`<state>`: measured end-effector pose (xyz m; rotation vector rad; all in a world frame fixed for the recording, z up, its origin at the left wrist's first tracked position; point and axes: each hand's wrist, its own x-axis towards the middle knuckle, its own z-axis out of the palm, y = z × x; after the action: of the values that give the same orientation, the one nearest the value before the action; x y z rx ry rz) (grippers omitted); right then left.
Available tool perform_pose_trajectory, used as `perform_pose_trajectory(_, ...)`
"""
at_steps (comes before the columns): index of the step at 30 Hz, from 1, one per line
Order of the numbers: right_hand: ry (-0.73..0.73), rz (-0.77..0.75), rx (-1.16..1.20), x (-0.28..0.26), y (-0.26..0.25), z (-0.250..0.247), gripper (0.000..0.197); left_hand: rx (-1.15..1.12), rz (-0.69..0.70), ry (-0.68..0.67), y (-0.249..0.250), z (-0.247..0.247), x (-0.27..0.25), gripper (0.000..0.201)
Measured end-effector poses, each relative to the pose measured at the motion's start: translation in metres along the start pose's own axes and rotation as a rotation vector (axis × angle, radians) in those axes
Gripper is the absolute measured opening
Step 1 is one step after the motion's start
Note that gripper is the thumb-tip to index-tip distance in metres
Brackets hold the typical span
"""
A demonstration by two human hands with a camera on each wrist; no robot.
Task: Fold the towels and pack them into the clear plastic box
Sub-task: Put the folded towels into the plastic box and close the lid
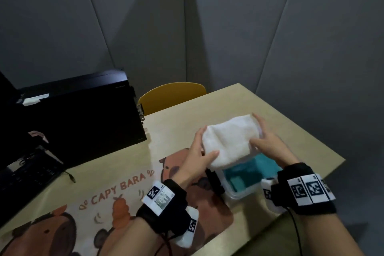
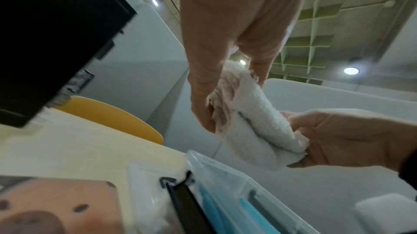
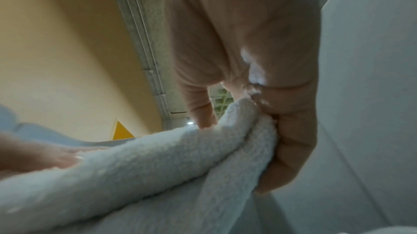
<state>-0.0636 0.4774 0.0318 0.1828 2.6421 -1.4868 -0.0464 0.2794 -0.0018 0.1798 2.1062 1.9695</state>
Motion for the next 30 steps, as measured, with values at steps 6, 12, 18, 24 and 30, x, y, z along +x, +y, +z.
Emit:
perform_pose_trajectory(6,-0.197,0.182,-0.388,0.022,0.076,-0.022,0.067,0.445,-0.207,-0.089,-0.019,0.058,0.027,0.067)
perform_pose_trajectory(12,-0.191,0.009,-0.643,0.027,0.079,-0.024,0.056,1.021,-0.189,-0.115,-0.009,0.082,0.037,0.076)
perform_pose_trajectory(18,-0.712,-0.001,-0.979,0.047,0.093,-0.004,0.062,1.461,-0.321,-0.303,-0.039,0.086,0.048,0.073)
perform_pose_trajectory(24,-0.792,0.031,-1.001,0.063,0.108,0.0,0.063,1.614,-0.422,-0.264,-0.05,0.1,0.055,0.072)
perform_pose_trajectory(30,-0.806,-0.032,-0.919,0.069,0.112,-0.01,0.068,1.383,-0.301,-0.287,-0.042,0.083,0.062,0.071)
